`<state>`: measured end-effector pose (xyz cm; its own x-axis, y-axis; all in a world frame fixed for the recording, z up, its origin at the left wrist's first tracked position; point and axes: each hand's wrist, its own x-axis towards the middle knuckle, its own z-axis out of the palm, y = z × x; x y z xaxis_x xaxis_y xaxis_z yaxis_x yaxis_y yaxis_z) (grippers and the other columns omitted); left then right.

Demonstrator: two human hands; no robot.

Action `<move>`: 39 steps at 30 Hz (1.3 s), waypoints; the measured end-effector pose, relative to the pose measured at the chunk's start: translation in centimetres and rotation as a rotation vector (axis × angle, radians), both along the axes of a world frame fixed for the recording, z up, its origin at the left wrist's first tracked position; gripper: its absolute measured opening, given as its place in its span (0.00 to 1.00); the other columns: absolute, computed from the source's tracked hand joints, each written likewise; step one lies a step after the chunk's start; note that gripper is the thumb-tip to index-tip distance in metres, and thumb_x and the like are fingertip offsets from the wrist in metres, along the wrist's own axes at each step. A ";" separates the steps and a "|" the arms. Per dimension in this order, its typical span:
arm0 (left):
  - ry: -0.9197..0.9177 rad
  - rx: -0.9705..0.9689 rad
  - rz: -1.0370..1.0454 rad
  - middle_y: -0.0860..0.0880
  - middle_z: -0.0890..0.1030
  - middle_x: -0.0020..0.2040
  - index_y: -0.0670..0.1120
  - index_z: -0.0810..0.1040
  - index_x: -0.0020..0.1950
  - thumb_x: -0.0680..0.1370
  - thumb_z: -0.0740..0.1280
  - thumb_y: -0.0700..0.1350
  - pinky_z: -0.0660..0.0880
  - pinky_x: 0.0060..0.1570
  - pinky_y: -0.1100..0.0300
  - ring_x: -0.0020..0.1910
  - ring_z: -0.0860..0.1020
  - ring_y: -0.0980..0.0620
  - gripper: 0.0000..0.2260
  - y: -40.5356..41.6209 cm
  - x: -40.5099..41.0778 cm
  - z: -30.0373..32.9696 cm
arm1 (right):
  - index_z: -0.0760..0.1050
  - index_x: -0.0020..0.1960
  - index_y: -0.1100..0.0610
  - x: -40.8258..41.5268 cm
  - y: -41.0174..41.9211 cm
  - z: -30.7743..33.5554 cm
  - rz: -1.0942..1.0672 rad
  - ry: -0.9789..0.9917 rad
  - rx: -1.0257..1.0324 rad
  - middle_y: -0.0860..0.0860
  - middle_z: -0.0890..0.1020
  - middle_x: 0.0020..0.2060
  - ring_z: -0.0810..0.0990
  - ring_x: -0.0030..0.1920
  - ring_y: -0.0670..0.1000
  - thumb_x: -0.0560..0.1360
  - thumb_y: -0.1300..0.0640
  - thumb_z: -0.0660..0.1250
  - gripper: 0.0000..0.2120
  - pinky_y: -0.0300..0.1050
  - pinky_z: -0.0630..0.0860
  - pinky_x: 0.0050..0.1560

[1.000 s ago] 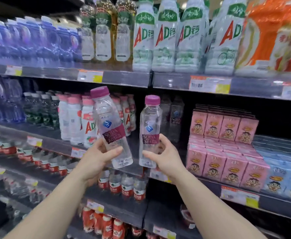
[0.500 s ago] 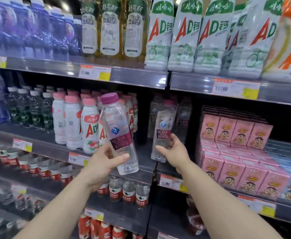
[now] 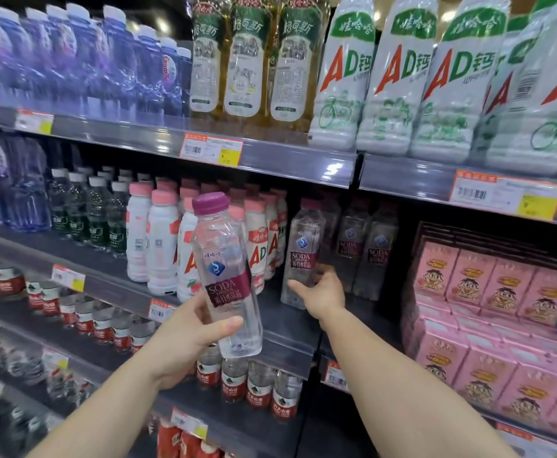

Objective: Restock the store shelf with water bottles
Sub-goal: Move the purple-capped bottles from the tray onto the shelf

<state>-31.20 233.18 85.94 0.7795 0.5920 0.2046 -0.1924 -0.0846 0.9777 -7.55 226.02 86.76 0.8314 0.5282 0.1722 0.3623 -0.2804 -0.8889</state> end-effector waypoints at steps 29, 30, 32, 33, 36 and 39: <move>0.026 -0.061 0.009 0.53 0.82 0.59 0.54 0.73 0.64 0.58 0.81 0.53 0.71 0.66 0.46 0.61 0.79 0.51 0.36 0.4 0.1 -0.6 | 0.65 0.73 0.54 -0.9 -0.5 2.1 0.053 0.104 0.144 0.53 0.75 0.65 0.76 0.60 0.51 0.71 0.52 0.75 0.34 0.43 0.73 0.57; 0.015 -0.059 0.006 0.52 0.82 0.59 0.54 0.73 0.63 0.59 0.80 0.52 0.71 0.66 0.46 0.61 0.79 0.51 0.35 0.2 0.6 -0.2 | 0.66 0.72 0.51 -1.8 -2.3 2.8 0.200 0.126 0.125 0.52 0.75 0.65 0.76 0.59 0.49 0.71 0.52 0.75 0.33 0.45 0.75 0.57; -0.014 -0.056 0.023 0.50 0.83 0.58 0.53 0.74 0.61 0.62 0.81 0.47 0.72 0.65 0.46 0.60 0.79 0.50 0.30 -0.5 1.8 0.4 | 0.64 0.72 0.46 -3.7 -5.8 3.6 0.526 0.097 -0.021 0.48 0.75 0.63 0.78 0.59 0.47 0.70 0.51 0.76 0.35 0.46 0.77 0.57; -0.029 -0.054 0.037 0.49 0.83 0.57 0.53 0.74 0.60 0.64 0.81 0.44 0.73 0.64 0.47 0.60 0.79 0.49 0.28 -0.9 2.5 0.8 | 0.63 0.73 0.44 -4.5 -7.0 3.8 0.609 0.005 -0.107 0.44 0.75 0.63 0.78 0.59 0.45 0.68 0.50 0.77 0.38 0.44 0.76 0.57; -0.055 -0.018 -0.011 0.46 0.83 0.57 0.48 0.74 0.63 0.65 0.79 0.40 0.76 0.59 0.51 0.59 0.81 0.47 0.28 -2.2 5.1 1.5 | 0.64 0.70 0.40 -5.8 -8.2 3.4 0.515 -0.291 -0.173 0.38 0.79 0.58 0.78 0.55 0.40 0.64 0.45 0.78 0.39 0.41 0.75 0.55; -0.022 0.039 -0.056 0.51 0.85 0.54 0.49 0.75 0.61 0.69 0.76 0.35 0.78 0.50 0.63 0.54 0.82 0.54 0.23 -3.4 7.5 2.1 | 0.67 0.64 0.41 -5.3 -8.4 2.9 0.344 -0.321 -0.150 0.39 0.82 0.51 0.80 0.51 0.41 0.63 0.43 0.78 0.33 0.42 0.77 0.51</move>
